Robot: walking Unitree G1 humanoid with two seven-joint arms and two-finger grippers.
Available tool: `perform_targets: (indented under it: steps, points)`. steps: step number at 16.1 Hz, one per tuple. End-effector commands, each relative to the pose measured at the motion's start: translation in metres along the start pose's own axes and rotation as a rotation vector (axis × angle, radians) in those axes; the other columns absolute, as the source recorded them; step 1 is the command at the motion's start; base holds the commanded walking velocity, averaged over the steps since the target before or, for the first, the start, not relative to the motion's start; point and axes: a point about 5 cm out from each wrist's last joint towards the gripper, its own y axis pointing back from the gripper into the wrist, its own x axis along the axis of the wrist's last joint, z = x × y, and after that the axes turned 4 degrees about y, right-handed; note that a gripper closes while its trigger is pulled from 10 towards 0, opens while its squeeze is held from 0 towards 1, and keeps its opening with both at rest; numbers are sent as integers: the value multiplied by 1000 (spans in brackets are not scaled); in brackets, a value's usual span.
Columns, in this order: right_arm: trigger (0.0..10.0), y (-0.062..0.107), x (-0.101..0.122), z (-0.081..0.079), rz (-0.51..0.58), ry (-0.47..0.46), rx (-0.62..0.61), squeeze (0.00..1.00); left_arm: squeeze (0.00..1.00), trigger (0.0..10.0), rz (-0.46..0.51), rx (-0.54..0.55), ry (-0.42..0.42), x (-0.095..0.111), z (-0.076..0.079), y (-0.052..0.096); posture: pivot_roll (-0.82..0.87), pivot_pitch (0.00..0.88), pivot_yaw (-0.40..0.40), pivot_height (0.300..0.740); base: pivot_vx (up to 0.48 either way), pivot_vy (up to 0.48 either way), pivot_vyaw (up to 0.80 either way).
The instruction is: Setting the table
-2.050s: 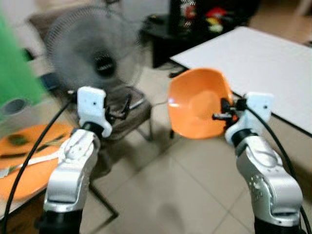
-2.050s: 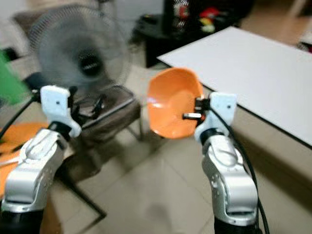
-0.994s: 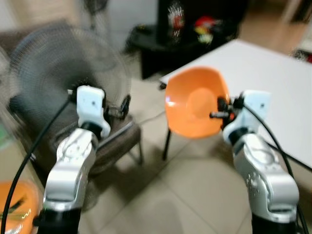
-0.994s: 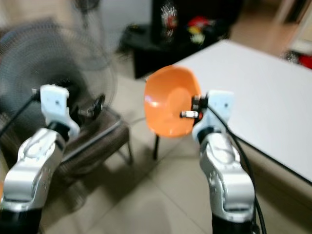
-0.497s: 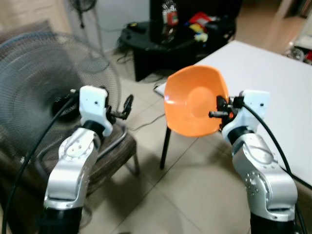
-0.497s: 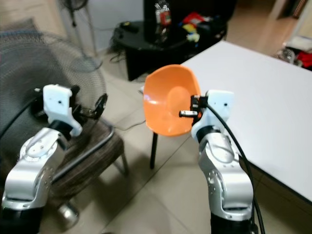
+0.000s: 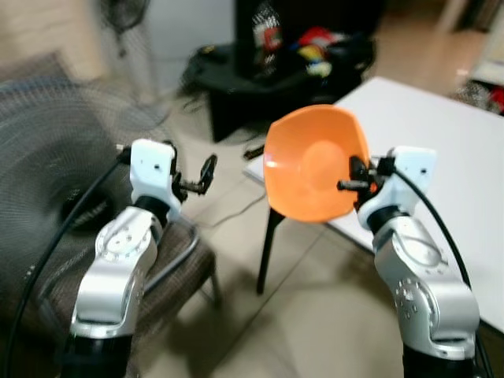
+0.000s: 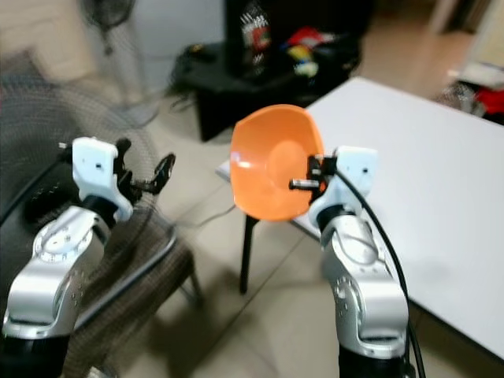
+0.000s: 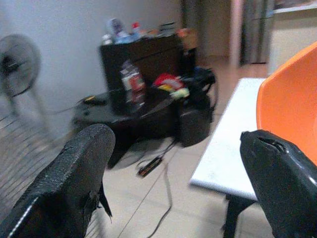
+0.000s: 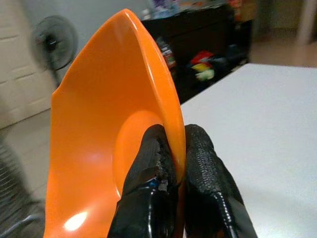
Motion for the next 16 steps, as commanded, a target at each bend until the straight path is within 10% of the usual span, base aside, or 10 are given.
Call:
perform_targets:
  steps: [1, 16]
  points:
    - [10000, 3, 9, 12, 48, 8, -53, 0, 0, 10000, 9, -38, 9, 2, 9, -3, 22, 0, 25, 740, 424, 0, -800]
    - [10000, 3, 10, 10, 52, 51, -24, 0, 0, 10000, 2, -32, 9, -2, 11, -2, 21, 0, 11, 740, 299, 0, -213]
